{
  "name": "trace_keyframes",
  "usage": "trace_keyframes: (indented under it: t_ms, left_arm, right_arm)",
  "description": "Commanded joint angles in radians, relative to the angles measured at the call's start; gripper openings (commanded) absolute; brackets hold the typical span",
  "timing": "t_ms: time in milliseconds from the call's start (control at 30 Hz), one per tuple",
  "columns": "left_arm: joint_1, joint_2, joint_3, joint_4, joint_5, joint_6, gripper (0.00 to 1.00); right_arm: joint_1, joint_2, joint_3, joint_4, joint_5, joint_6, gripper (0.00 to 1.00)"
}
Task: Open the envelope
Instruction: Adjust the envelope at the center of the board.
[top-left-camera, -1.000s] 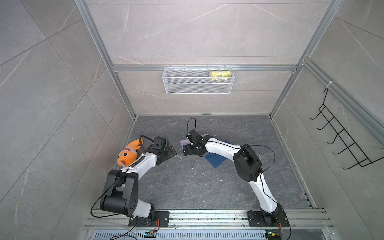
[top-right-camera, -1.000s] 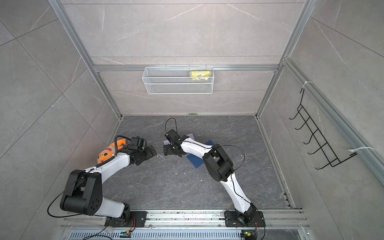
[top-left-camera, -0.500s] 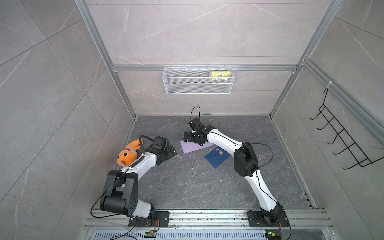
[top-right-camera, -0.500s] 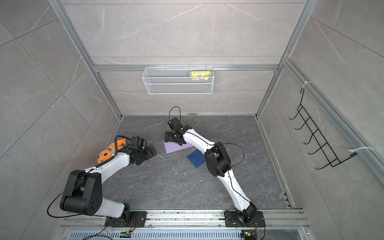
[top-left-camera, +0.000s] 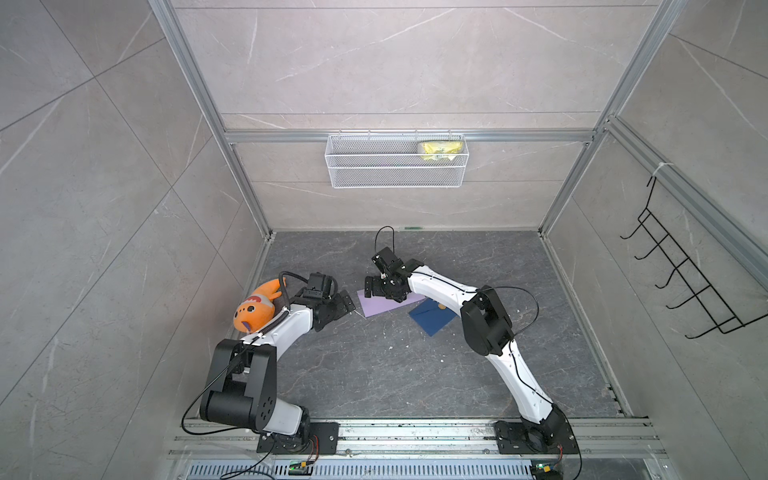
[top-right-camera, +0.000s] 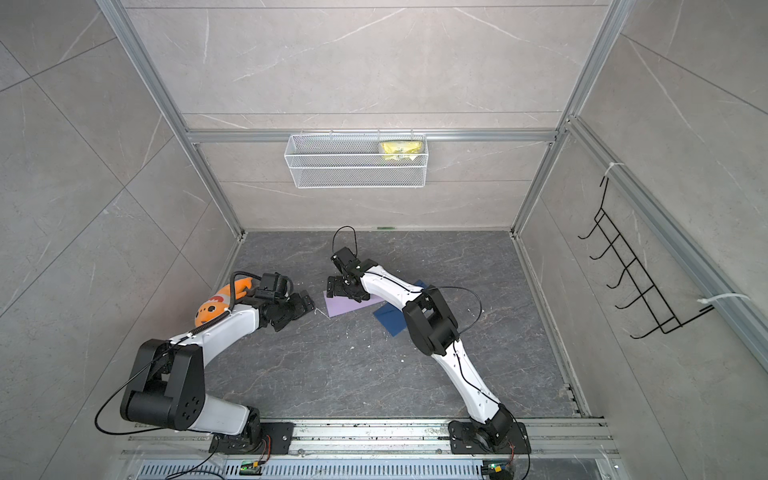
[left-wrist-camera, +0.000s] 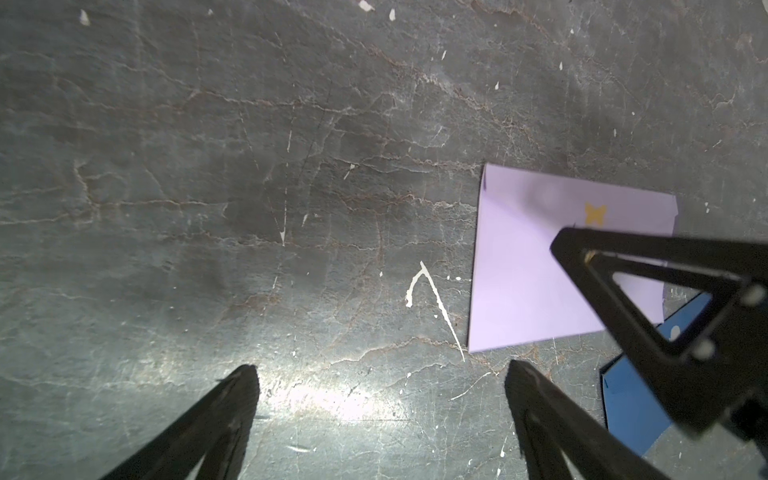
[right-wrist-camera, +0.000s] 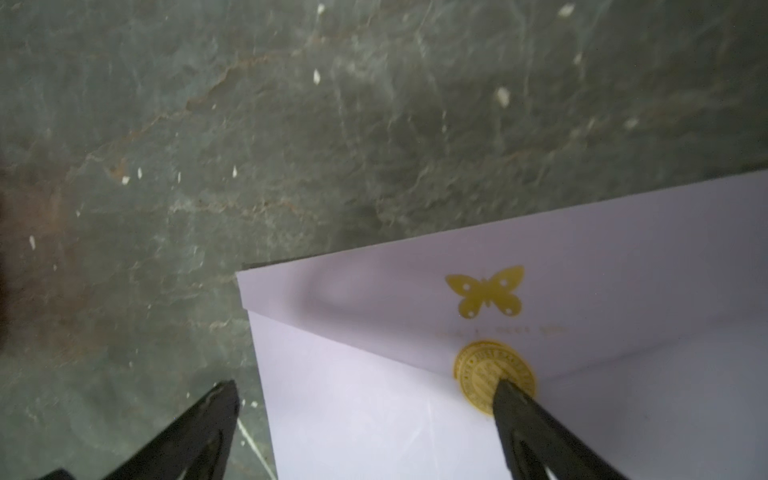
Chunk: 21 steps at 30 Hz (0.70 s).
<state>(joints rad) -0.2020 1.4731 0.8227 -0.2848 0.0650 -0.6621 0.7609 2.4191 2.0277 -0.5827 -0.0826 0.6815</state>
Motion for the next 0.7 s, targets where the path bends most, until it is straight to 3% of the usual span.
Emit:
trace_keyframes:
  t_ms: [0,133,333,667]
  left_arm:
    - [0.006,0.023,0.020,-0.003,0.031,0.016,0.97]
    - [0.006,0.047,0.013,0.016,0.042,0.017,0.96]
    - [0.007,0.107,0.023,0.036,0.061,0.054,0.92]
    - [0.004,0.215,0.046,0.078,0.168,0.060,0.86]
  right_arm:
    - [0.038,-0.012,-0.142,0.034,-0.072,0.079,0.99]
    - [0.041,-0.080,-0.217,0.116,-0.103,0.102,0.99]
    - [0.020,-0.182,-0.206,0.053,-0.042,0.059,1.00]
    - [-0.143,-0.249,-0.289,0.007,-0.044,-0.026,0.99]
